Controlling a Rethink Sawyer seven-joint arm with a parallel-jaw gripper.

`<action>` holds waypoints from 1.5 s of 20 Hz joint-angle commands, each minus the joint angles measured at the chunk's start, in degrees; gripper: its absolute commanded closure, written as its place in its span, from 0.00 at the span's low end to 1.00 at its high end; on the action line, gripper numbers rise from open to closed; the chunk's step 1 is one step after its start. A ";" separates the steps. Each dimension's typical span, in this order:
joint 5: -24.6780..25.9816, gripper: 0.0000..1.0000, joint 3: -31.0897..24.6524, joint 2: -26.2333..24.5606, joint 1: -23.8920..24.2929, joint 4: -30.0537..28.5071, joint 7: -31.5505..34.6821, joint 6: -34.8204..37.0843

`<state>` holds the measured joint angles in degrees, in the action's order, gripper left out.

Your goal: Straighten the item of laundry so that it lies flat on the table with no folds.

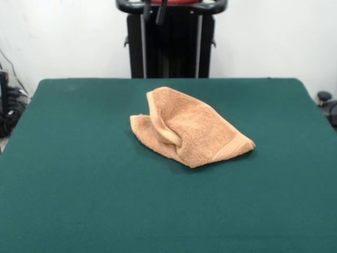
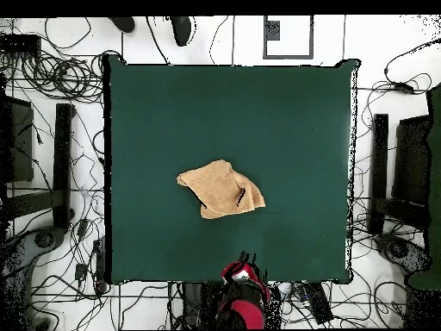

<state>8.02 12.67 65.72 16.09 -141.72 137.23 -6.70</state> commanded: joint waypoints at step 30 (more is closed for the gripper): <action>9.84 0.00 -11.77 -22.51 8.34 -7.53 19.53 -41.60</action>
<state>15.86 4.27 49.00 24.31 -148.00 140.51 -44.92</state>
